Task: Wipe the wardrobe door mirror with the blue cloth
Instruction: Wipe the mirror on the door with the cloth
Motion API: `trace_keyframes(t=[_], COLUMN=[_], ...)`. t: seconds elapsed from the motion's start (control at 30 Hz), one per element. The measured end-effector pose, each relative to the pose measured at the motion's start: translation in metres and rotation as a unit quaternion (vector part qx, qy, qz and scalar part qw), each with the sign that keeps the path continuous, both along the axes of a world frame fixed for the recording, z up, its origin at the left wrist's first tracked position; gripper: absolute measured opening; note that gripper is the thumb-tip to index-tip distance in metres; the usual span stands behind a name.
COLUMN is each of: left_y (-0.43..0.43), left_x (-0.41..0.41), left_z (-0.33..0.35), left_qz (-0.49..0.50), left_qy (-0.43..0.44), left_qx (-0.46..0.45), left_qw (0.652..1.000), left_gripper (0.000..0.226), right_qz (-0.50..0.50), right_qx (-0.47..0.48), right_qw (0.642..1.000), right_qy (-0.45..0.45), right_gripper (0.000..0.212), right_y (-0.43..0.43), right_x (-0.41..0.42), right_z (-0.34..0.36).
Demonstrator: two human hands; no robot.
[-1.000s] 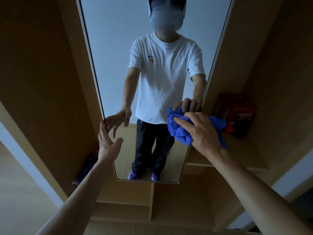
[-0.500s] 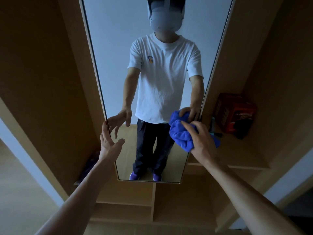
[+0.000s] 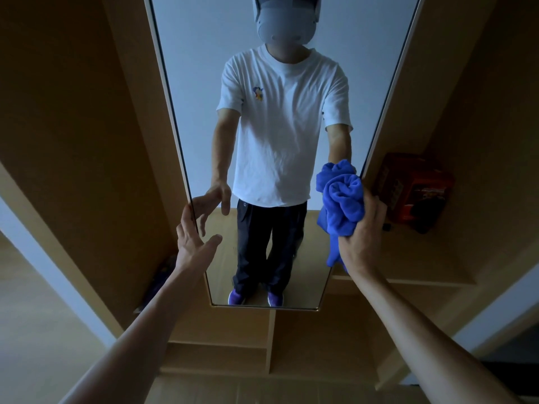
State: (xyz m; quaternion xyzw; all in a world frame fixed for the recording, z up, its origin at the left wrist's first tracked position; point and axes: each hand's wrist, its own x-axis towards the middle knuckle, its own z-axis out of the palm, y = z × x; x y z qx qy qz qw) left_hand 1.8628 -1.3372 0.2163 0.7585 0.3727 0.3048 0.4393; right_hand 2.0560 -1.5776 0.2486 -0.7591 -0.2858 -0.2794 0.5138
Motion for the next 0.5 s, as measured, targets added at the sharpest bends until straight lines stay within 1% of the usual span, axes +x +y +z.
trace_keyframes(t=[0.13, 0.33, 0.47, 0.5], left_y=[0.005, 0.009, 0.009, 0.009], left_x=[0.000, -0.002, -0.005, -0.006], left_z=[0.001, 0.002, 0.003, 0.004], left_qz=[-0.001, -0.014, -0.027, -0.033], left_qy=[0.000, 0.003, 0.011, 0.014], left_qx=[0.006, 0.011, 0.011, 0.010], left_qw=[1.000, 1.000, 1.000, 0.999], left_gripper=[0.094, 0.092, 0.094, 0.097], right_qz=[-0.010, -0.025, -0.005, 0.011], right_qx=[0.016, 0.046, 0.005, -0.010], right_qw=[0.999, 0.998, 0.999, 0.999], right_qy=[-0.031, -0.041, -0.050, -0.028], right_gripper=[0.049, 0.047, 0.048, 0.056], right_y=[0.013, 0.030, 0.047, 0.052], right_x=[-0.002, -0.016, -0.029, -0.034], right_z=[-0.003, -0.005, -0.004, -0.006])
